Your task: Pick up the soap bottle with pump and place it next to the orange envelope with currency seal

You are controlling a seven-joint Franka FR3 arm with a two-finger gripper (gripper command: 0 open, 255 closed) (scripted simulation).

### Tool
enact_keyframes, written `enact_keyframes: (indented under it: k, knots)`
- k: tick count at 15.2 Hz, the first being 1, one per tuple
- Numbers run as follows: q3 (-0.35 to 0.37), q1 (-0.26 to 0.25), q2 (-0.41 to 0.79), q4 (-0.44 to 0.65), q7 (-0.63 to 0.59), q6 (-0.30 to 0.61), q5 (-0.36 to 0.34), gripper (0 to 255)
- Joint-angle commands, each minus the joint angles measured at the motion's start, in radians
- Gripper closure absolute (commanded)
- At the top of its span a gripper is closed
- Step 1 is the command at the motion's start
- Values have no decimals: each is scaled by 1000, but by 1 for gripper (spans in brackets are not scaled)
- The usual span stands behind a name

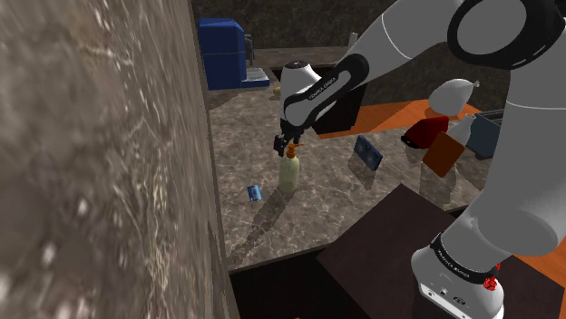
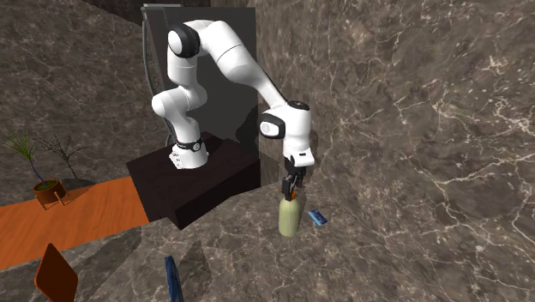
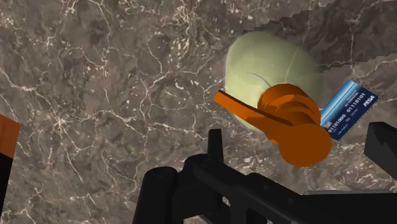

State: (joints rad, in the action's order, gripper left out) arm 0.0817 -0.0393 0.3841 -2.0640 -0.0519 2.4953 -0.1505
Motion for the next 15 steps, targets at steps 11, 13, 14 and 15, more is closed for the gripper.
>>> enact_keyframes:
  k: [11,13,14,15]
  knots:
    - [-2,1,7,-2,0,10,-2,255]
    - [-2,1,7,-2,0,9,-2,255]
    - [-2,1,7,-2,0,9,-2,255]
    - [-2,1,7,-2,0,9,-2,255]
